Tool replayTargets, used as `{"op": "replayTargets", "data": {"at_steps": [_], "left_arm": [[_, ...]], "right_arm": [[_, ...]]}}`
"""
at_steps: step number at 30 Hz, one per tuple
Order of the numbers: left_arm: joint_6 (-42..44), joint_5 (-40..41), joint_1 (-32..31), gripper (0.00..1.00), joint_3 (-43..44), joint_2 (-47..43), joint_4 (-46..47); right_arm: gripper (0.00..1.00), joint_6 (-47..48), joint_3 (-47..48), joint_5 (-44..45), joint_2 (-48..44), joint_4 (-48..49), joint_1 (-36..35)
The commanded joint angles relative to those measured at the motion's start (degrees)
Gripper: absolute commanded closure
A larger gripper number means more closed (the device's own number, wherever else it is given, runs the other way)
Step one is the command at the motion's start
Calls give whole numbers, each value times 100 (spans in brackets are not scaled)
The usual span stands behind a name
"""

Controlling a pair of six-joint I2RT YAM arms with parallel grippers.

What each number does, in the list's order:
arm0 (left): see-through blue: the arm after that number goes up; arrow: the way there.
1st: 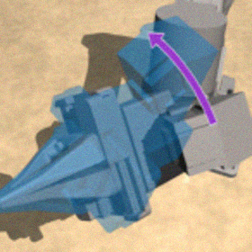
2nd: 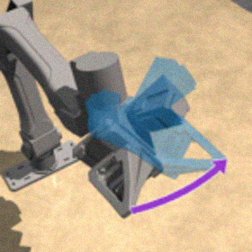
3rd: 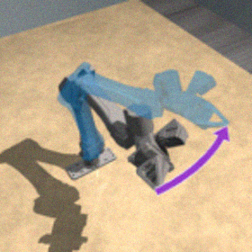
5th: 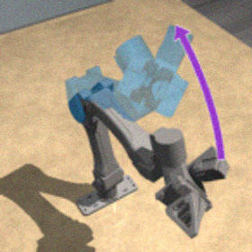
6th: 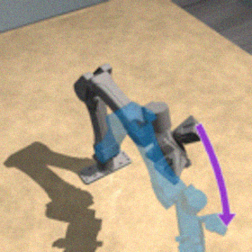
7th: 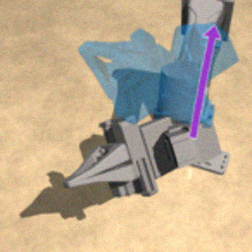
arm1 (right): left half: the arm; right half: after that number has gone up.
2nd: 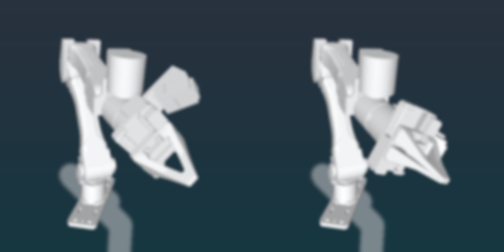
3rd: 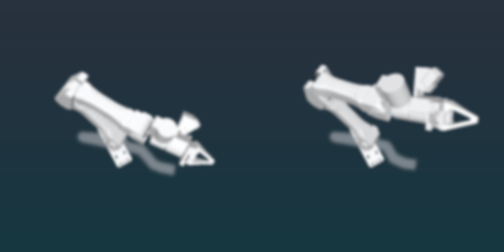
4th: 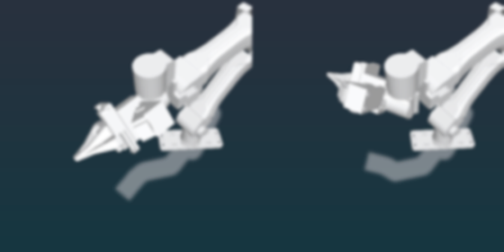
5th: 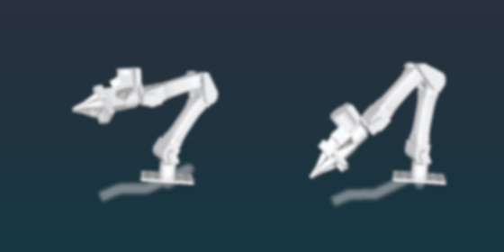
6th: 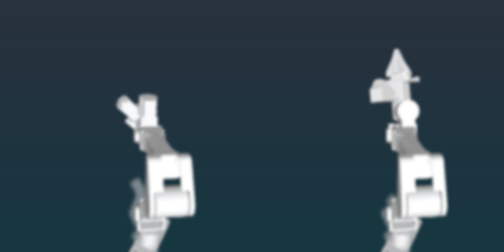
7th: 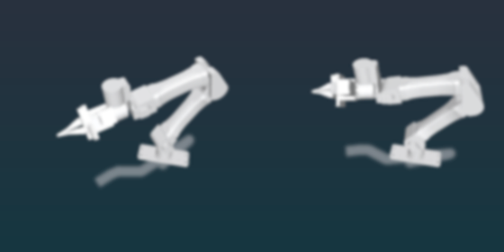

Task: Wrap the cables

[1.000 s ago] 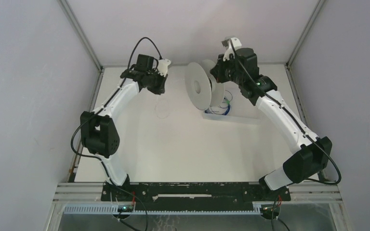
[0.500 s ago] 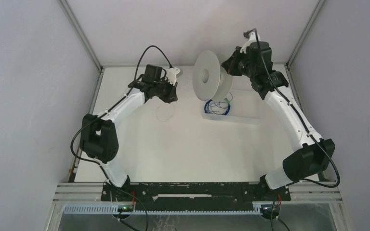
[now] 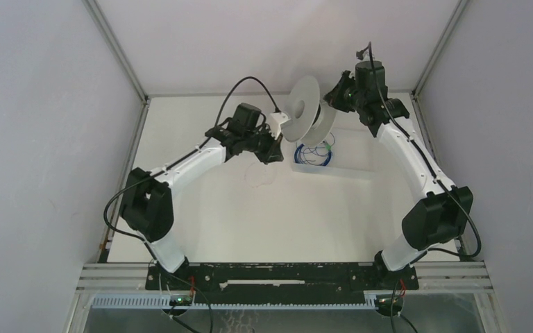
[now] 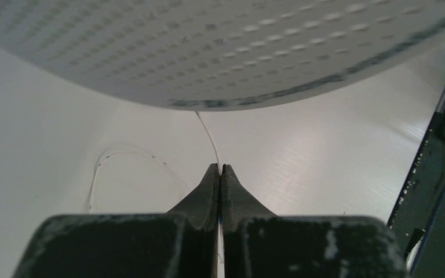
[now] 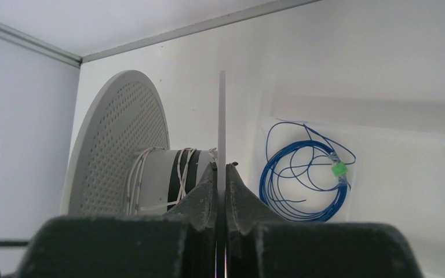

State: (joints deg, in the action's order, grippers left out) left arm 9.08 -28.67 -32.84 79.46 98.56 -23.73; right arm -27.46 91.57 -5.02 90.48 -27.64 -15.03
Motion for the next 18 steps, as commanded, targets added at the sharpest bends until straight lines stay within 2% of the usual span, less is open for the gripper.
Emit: {"op": "replayTargets", "data": {"at_steps": [1, 10, 18], "left_arm": [[-13, -322, -278, 99, 314, -184, 80], [-81, -823, -659, 100, 626, -309, -347], [-82, -852, -777, 97, 946, -485, -741]], "right_arm": [[100, -241, 398, 382, -44, 345, -38], [100, 140, 230, 1202, -91, 391, -198], [100, 667, 88, 1815, -77, 609, -496]]}}
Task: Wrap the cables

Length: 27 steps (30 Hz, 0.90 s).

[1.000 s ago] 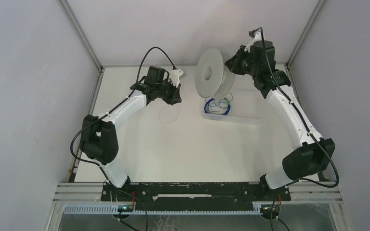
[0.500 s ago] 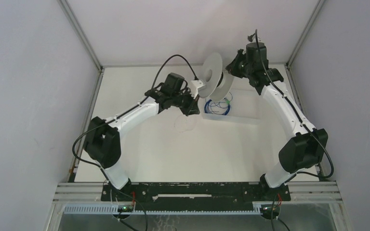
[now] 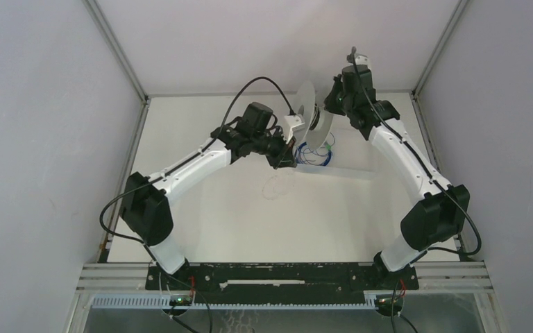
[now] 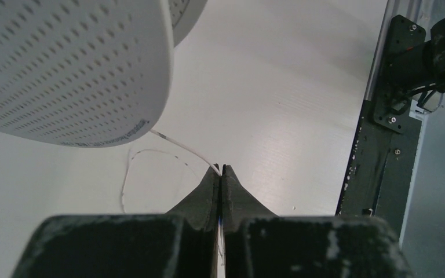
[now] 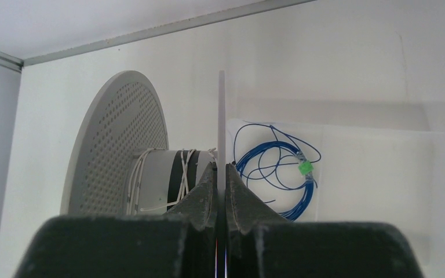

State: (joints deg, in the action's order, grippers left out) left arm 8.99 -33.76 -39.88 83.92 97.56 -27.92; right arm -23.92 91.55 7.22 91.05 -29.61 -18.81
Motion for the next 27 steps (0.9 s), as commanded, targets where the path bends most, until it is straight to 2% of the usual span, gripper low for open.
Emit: {"op": "replayTargets", "data": {"at_steps": [1, 5, 12, 24, 27], "left_arm": [[-94, -315, -73, 97, 553, -394, -353], [-116, -425, -68, 95, 816, -342, -539], [-525, -1498, 69, 91, 1145, -80, -786], [-680, -1886, 129, 89, 1269, -293, -794], [-712, -1933, 146, 91, 1320, -294, -788]], "right_arm": [[100, 358, 45, 641, -143, 858, -163], [100, 590, -109, 801, -162, 991, -298], [100, 824, -258, 953, -192, 1156, -371], [100, 1136, -511, 1129, -215, 1412, -434], [100, 1176, -511, 1138, -219, 1427, -456]]}}
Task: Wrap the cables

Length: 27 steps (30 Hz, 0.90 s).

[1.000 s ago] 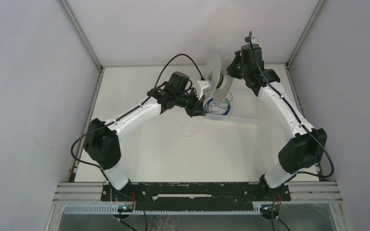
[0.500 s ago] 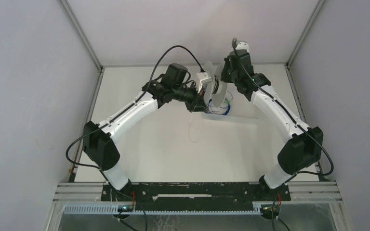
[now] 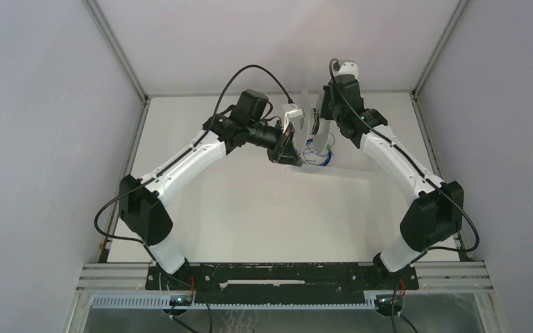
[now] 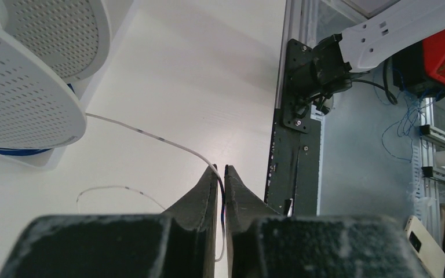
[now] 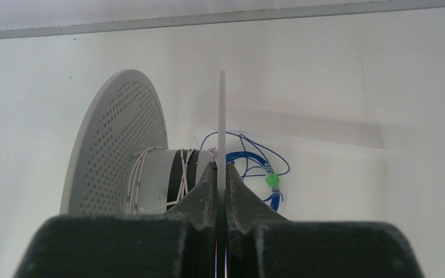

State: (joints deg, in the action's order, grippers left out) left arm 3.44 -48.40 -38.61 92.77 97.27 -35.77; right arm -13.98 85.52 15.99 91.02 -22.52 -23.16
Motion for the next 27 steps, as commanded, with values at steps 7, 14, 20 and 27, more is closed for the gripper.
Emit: {"op": "replayTargets", "data": {"at_steps": [7, 14, 20, 27], "left_arm": [[-225, -588, 123, 91, 506, -309, 32], [-494, -779, 262, 94, 419, -435, 345], [-783, -934, 400, 95, 433, -481, 609], [-961, -912, 666, 99, 161, -799, 850]], "right_arm": [[100, 369, -1, 344, -217, 824, -114], [100, 630, -10, 525, -143, 928, -349], [100, 818, 37, 540, -64, 946, -567], [100, 941, 353, 256, 119, 723, -842]]}}
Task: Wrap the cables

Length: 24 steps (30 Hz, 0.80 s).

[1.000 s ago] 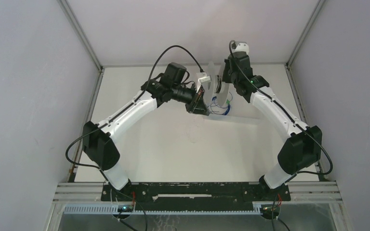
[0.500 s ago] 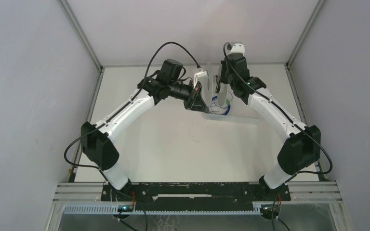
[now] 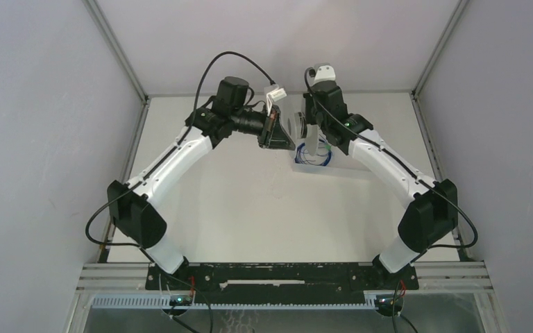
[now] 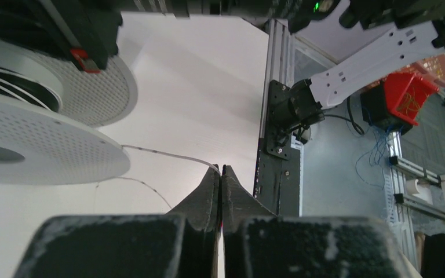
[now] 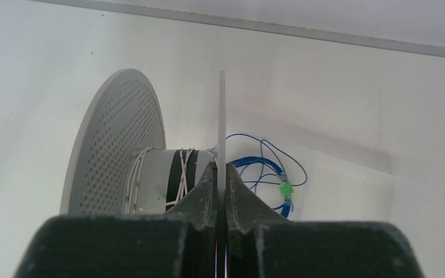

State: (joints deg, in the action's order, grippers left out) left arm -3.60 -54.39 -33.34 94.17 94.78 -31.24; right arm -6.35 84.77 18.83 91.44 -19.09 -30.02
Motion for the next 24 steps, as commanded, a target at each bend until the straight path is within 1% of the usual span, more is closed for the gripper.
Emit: {"op": "replayTargets", "data": {"at_steps": [1, 5, 8, 12, 18, 24], "left_arm": [[-338, -313, 193, 98, -24, -594, 472], [-633, -227, 378, 94, -120, -753, 776], [-726, -99, 517, 94, -83, -793, 817], [-815, 74, 909, 95, 54, -758, 760], [-241, 466, 1295, 95, 646, -478, -62], [383, 871, 1575, 97, 1292, 62, -871]], "right_arm": [[100, 204, 475, -25, 115, 343, -213], [100, 274, 623, 3, 260, 231, -427], [100, 310, 657, -131, 317, 194, -524], [100, 463, 638, -380, 322, 186, -590], [100, 680, 569, -721, 290, 195, -650], [100, 964, 389, -1215, 216, 251, -672]]}}
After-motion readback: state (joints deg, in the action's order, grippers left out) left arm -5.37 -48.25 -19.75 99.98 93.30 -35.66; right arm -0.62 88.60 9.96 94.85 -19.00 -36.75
